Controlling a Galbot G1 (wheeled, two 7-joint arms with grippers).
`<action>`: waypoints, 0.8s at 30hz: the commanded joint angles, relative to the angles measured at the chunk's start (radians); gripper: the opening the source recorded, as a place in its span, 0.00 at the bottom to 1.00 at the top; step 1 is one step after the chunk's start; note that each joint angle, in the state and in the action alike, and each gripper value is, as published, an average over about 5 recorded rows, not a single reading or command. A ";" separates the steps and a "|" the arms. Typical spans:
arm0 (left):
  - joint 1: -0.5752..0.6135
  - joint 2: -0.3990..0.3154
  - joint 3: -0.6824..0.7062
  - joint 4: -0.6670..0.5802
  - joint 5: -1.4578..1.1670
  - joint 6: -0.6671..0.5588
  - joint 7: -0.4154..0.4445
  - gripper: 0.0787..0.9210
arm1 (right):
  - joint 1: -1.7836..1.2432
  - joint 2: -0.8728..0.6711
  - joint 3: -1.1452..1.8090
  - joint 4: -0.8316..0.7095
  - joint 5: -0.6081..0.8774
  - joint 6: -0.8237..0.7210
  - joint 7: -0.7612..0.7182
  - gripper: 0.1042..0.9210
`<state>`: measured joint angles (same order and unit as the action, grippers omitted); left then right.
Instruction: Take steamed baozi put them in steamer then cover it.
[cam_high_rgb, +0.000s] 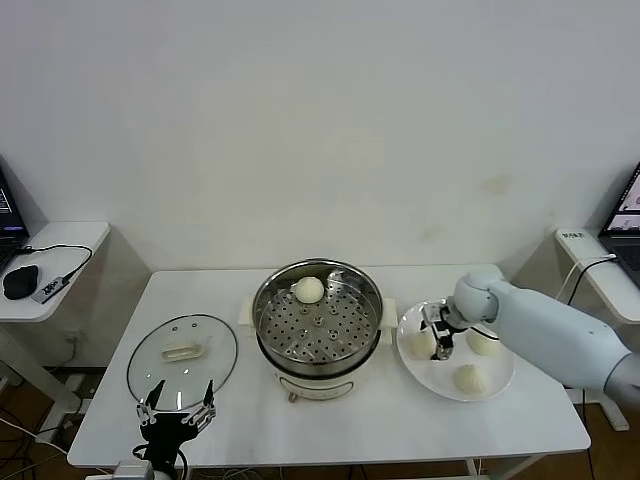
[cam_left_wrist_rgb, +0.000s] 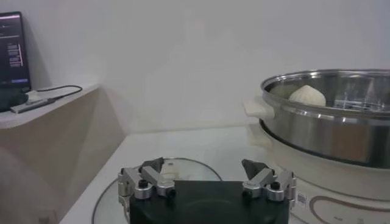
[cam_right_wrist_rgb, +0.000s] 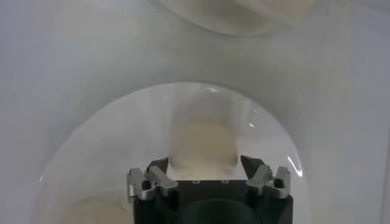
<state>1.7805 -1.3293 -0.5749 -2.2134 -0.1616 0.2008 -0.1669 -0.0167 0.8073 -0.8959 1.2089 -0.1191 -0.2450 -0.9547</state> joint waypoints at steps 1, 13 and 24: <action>0.000 0.000 0.000 -0.002 0.000 0.000 -0.001 0.88 | -0.012 0.018 0.006 -0.019 -0.006 0.001 -0.002 0.65; 0.001 0.000 0.002 -0.013 0.001 0.000 -0.001 0.88 | 0.125 -0.049 -0.014 0.048 0.040 -0.021 -0.034 0.60; -0.010 0.008 0.014 -0.024 0.000 0.002 0.000 0.88 | 0.591 -0.165 -0.264 0.239 0.288 -0.107 -0.051 0.62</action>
<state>1.7704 -1.3216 -0.5602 -2.2379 -0.1620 0.2018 -0.1668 0.2532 0.7079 -1.0033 1.3293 0.0067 -0.3012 -0.9973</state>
